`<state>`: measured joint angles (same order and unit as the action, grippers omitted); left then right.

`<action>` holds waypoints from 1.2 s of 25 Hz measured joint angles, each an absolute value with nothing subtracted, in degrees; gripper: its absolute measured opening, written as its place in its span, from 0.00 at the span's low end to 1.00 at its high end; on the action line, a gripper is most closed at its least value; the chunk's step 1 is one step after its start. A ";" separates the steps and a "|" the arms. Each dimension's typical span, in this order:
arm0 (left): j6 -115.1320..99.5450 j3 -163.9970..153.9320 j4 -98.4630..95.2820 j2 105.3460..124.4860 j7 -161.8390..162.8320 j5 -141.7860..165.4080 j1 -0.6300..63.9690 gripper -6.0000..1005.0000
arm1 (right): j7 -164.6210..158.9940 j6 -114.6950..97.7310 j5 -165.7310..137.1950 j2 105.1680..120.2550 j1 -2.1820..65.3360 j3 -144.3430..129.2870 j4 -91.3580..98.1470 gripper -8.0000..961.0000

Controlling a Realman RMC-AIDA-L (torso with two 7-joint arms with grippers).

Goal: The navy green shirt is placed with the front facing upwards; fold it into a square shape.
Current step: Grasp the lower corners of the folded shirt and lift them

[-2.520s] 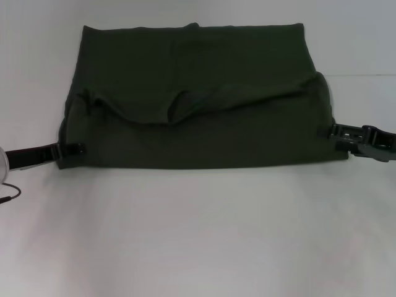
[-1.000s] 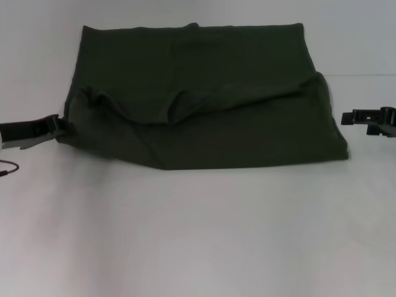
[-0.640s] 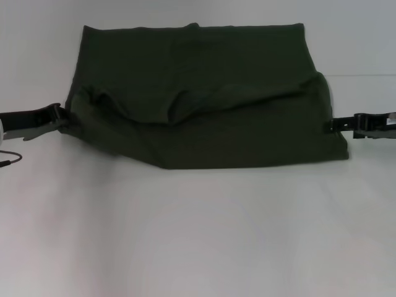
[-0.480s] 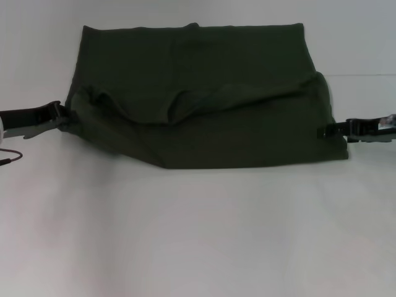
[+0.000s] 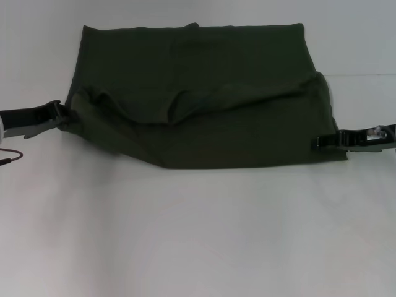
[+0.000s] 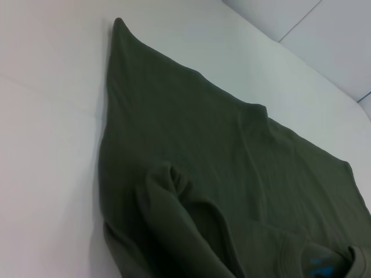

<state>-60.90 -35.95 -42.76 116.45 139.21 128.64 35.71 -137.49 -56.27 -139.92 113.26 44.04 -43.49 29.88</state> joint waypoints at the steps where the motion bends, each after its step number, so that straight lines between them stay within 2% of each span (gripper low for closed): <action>1: -60.91 -35.95 -42.76 116.46 139.21 128.58 35.66 0.05 | -137.50 -56.51 -139.91 113.37 44.05 -43.50 30.03 0.89; 10: -60.96 -35.95 -42.55 116.54 139.27 128.49 35.51 0.05 | -137.72 -56.92 -139.82 113.44 43.77 -43.46 30.42 0.54; 15: -61.29 -35.95 -42.53 116.50 139.30 128.49 35.51 0.05 | -138.23 -57.29 -139.74 113.04 43.35 -43.16 30.47 0.28; 23: -64.00 -36.18 -43.28 116.40 138.90 128.78 35.57 0.05 | -139.11 -60.88 -139.56 112.71 42.24 -42.82 33.19 0.13; 26: -69.22 -36.55 -44.46 115.48 138.85 129.34 35.42 0.05 | -140.00 -65.18 -139.51 112.73 41.07 -42.69 36.62 0.08; 30: -76.21 -35.71 -46.21 114.60 140.26 132.09 34.61 0.05 | -141.38 -74.05 -139.83 112.27 39.10 -42.54 40.24 0.06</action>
